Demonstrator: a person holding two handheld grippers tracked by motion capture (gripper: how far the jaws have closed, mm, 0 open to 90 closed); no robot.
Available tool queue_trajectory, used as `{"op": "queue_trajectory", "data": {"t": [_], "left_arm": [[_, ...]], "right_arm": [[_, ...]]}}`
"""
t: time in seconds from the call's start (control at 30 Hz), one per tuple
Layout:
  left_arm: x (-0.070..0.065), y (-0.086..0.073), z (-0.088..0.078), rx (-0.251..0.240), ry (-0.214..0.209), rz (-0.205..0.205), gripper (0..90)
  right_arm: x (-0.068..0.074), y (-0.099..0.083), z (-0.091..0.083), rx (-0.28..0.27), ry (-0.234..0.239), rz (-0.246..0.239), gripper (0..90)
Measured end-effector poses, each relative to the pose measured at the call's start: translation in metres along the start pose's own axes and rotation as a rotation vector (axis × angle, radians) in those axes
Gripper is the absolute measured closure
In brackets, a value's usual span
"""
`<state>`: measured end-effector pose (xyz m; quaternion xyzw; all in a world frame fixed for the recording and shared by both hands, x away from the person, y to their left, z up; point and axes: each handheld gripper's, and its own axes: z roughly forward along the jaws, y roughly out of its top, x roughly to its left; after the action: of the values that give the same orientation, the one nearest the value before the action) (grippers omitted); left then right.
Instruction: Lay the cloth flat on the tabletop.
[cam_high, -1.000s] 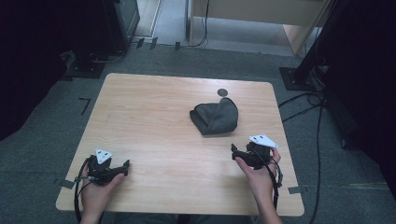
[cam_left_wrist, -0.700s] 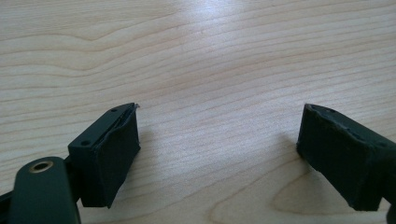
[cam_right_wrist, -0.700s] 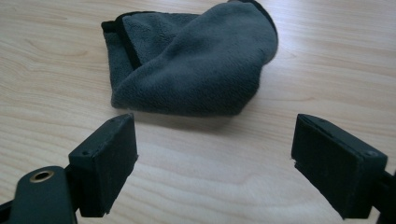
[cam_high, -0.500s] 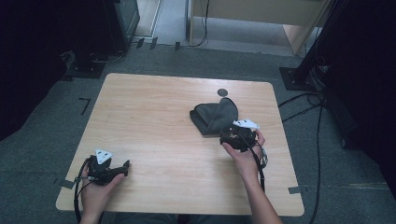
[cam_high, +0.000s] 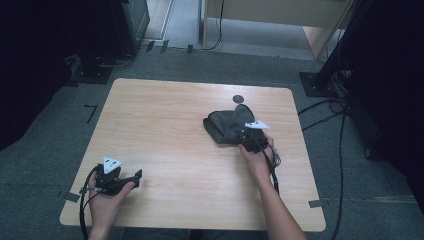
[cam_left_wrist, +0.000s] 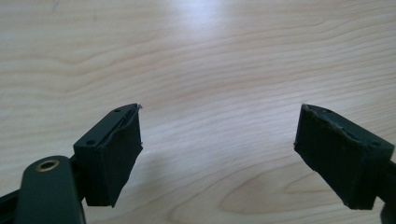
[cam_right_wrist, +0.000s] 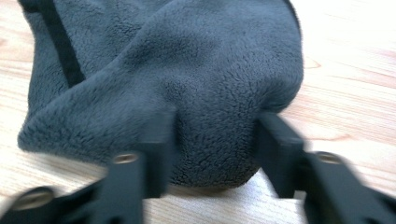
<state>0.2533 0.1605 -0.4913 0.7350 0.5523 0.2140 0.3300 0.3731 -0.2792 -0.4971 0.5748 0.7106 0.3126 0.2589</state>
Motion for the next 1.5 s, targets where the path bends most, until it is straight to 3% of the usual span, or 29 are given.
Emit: {"op": "queue_trajectory", "data": {"t": [0.03, 0.07, 0.1, 0.17, 0.2, 0.27, 0.3, 0.37, 0.4, 0.43, 0.47, 0.5, 0.53, 0.63, 0.67, 0.7, 0.73, 0.77, 0.8, 0.87, 0.97, 1.0, 1.13, 1.17, 1.2, 1.27, 1.33, 1.4, 1.5], "left_arm": [[-0.003, 0.003, 0.000, -0.006, -0.007, 0.008, 14.4], [-0.006, 0.007, -0.001, -0.011, -0.015, 0.013, 14.5], [-0.011, 0.014, -0.001, -0.026, -0.031, 0.028, 14.5], [-0.014, 0.018, -0.001, -0.034, -0.041, 0.033, 14.5], [-0.019, 0.025, 0.000, -0.043, -0.058, 0.049, 14.5], [-0.022, 0.030, 0.002, -0.049, -0.068, 0.059, 14.5], [-0.029, 0.036, 0.005, -0.055, -0.087, 0.071, 14.5], [-0.034, 0.041, 0.007, -0.060, -0.102, 0.082, 14.5], [-0.039, 0.045, 0.009, -0.062, -0.113, 0.090, 14.5], [-0.044, 0.048, 0.011, -0.065, -0.125, 0.104, 14.5], [-0.055, 0.054, 0.015, -0.075, -0.151, 0.132, 14.5], [-0.055, 0.054, 0.015, -0.075, -0.151, 0.132, 14.5], [-0.067, 0.059, 0.019, -0.080, -0.185, 0.156, 14.6], [-0.077, 0.061, 0.023, -0.084, -0.222, 0.181, 14.7], [-0.086, 0.060, 0.029, -0.076, -0.269, 0.196, 14.9], [-0.086, 0.060, 0.029, -0.076, -0.269, 0.196, 15.0], [-0.093, 0.058, 0.034, -0.057, -0.296, 0.225, 15.0], [-0.093, 0.058, 0.034, -0.057, -0.296, 0.225, 15.0], [-0.100, 0.055, 0.038, -0.049, -0.329, 0.247, 16.6], [-0.102, 0.054, 0.039, -0.049, -0.341, 0.250, 19.7], [-0.105, 0.050, 0.046, -0.035, -0.361, 0.256, 23.7], [-0.106, 0.049, 0.049, -0.028, -0.366, 0.249, 25.5], [-0.107, 0.046, 0.057, -0.006, -0.379, 0.209, 32.8], [-0.107, 0.046, 0.058, -0.008, -0.388, 0.204, 32.8], [-0.107, 0.046, 0.056, -0.014, -0.403, 0.198, 34.8], [-0.105, 0.047, 0.054, -0.025, -0.416, 0.187, 35.0], [-0.100, 0.050, 0.048, -0.049, -0.445, 0.156, 35.0], [-0.095, 0.053, 0.042, -0.078, -0.470, 0.127, 34.9], [-0.094, 0.054, 0.039, -0.094, -0.485, 0.131, 34.8]], "right_arm": [[0.000, 0.000, 0.000, 0.000, 0.000, 0.000, 67.4], [-0.005, 0.000, -0.003, -0.019, 0.038, 0.043, 77.6], [-0.006, 0.000, -0.006, -0.032, 0.057, 0.057, 79.0], [-0.005, -0.001, -0.009, -0.045, 0.076, 0.063, 80.0], [-0.002, -0.002, -0.015, -0.080, 0.120, 0.057, 81.0], [0.000, -0.003, -0.018, -0.091, 0.134, 0.058, 81.1], [0.007, -0.006, -0.027, -0.120, 0.189, 0.069, 81.2], [0.010, -0.007, -0.030, -0.131, 0.207, 0.073, 81.2], [0.023, -0.010, -0.040, -0.149, 0.256, 0.061, 81.2], [0.023, -0.010, -0.040, -0.149, 0.256, 0.061, 81.2], [0.036, -0.014, -0.048, -0.168, 0.296, 0.027, 81.1], [0.036, -0.014, -0.048, -0.168, 0.296, 0.027, 81.1], [0.049, -0.019, -0.057, -0.176, 0.346, 0.010, 81.1], [0.060, -0.024, -0.064, -0.183, 0.396, -0.010, 80.6], [0.068, -0.029, -0.070, -0.175, 0.456, -0.044, 75.0], [0.068, -0.029, -0.070, -0.175, 0.456, -0.044, 75.0], [0.072, -0.033, -0.074, -0.147, 0.527, -0.082, 60.7], [0.072, -0.033, -0.074, -0.147, 0.527, -0.082, 60.7], [0.071, -0.035, -0.081, -0.132, 0.542, -0.119, 48.2], [0.069, -0.035, -0.085, -0.137, 0.518, -0.128, 48.2], [0.055, -0.034, -0.093, -0.159, 0.489, -0.075, 49.6], [0.051, -0.034, -0.091, -0.158, 0.444, -0.051, 50.4], [0.053, -0.037, -0.077, -0.145, 0.424, 0.006, 48.9], [0.056, -0.037, -0.072, -0.136, 0.445, 0.010, 49.6], [0.067, -0.038, -0.064, -0.127, 0.524, -0.022, 55.7], [0.073, -0.039, -0.063, -0.122, 0.539, -0.049, 58.5], [0.089, -0.042, -0.063, -0.106, 0.585, -0.130, 60.5], [0.101, -0.046, -0.063, -0.089, 0.636, -0.160, 60.2], [0.117, -0.053, -0.061, -0.059, 0.648, -0.215, 59.7]]}}
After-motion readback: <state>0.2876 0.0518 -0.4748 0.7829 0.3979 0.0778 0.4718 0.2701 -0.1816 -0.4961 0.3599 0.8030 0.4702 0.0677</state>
